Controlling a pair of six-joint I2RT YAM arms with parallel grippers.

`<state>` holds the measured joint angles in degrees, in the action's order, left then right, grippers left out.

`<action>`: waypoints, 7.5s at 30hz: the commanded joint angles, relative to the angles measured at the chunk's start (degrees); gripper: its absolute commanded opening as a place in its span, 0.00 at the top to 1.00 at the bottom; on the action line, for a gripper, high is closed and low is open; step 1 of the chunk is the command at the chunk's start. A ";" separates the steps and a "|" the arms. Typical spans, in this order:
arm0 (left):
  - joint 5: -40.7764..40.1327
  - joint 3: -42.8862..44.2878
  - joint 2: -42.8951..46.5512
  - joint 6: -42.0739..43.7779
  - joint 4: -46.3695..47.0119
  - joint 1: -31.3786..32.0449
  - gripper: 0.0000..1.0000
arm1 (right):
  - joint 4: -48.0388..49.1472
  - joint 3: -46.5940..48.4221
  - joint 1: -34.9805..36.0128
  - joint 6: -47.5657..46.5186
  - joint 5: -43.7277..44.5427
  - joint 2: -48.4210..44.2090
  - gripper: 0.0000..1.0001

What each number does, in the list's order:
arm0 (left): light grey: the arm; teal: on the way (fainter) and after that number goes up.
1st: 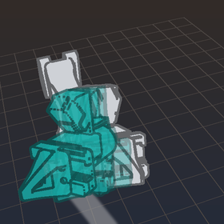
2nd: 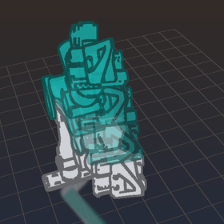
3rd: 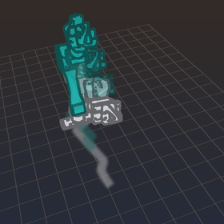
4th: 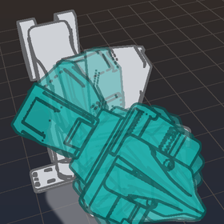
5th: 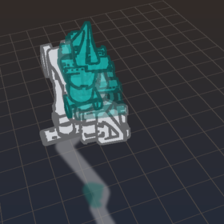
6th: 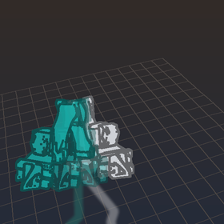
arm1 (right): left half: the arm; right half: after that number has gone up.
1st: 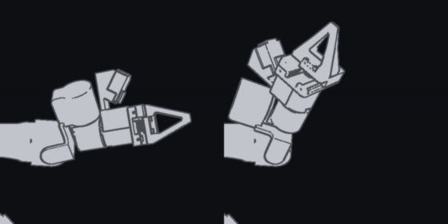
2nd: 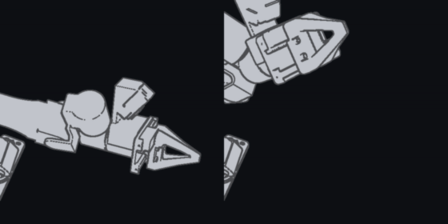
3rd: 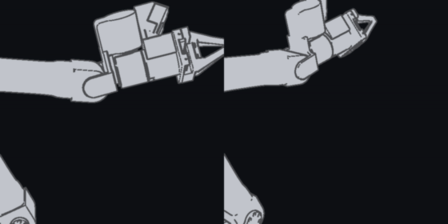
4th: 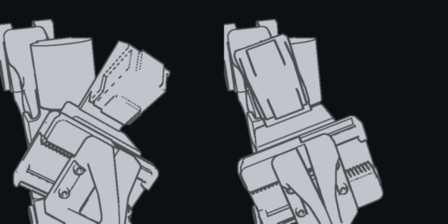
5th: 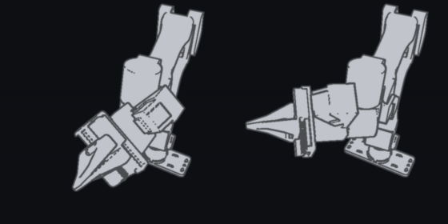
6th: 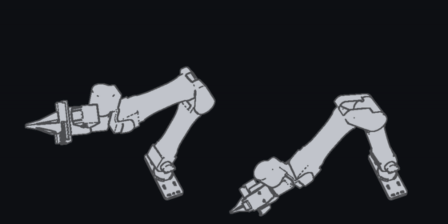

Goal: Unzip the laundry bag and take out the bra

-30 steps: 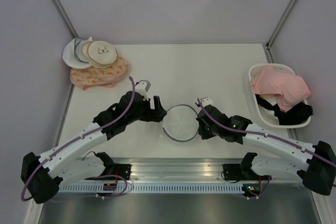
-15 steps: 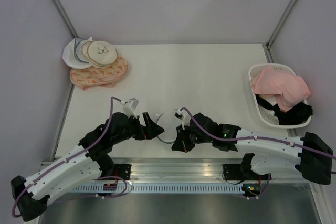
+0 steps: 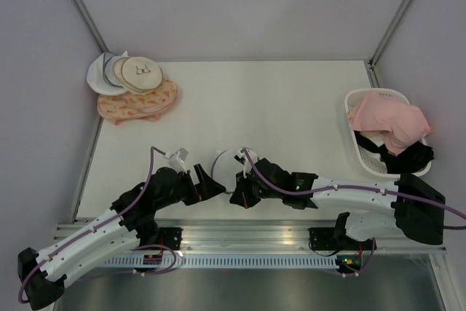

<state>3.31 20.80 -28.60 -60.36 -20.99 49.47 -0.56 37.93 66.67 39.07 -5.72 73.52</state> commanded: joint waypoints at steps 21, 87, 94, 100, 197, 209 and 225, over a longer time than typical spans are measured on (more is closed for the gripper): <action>-11.06 -6.65 -8.37 -17.78 26.17 3.44 0.03 | 3.99 0.65 3.46 -2.07 2.90 -0.13 1.00; 7.58 0.83 -23.36 -1.50 30.22 -8.70 0.00 | -3.32 2.58 -12.80 -10.77 -6.84 -6.46 0.99; 4.25 -4.00 -21.15 -6.70 37.84 -7.11 0.00 | -1.64 2.76 -12.19 -11.03 -9.22 -2.86 1.00; 2.31 -4.02 -23.25 -9.95 42.26 -6.76 0.00 | -4.19 2.76 -10.69 -12.09 -7.38 -2.24 1.00; -14.56 1.61 -37.06 4.90 32.16 -4.65 0.98 | -34.96 8.20 -15.61 -6.72 29.13 -13.66 0.02; -13.07 3.11 -37.49 3.58 30.92 -4.56 0.98 | -27.92 23.14 -2.87 -7.25 27.86 3.02 0.02; -12.36 -0.40 -31.52 1.73 31.11 -4.56 0.98 | -47.84 29.66 2.14 8.64 53.25 15.88 0.02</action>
<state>-8.73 21.17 -62.78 -58.06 9.56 44.97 -39.94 68.05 69.01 41.78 37.82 90.94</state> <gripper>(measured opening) 0.062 0.979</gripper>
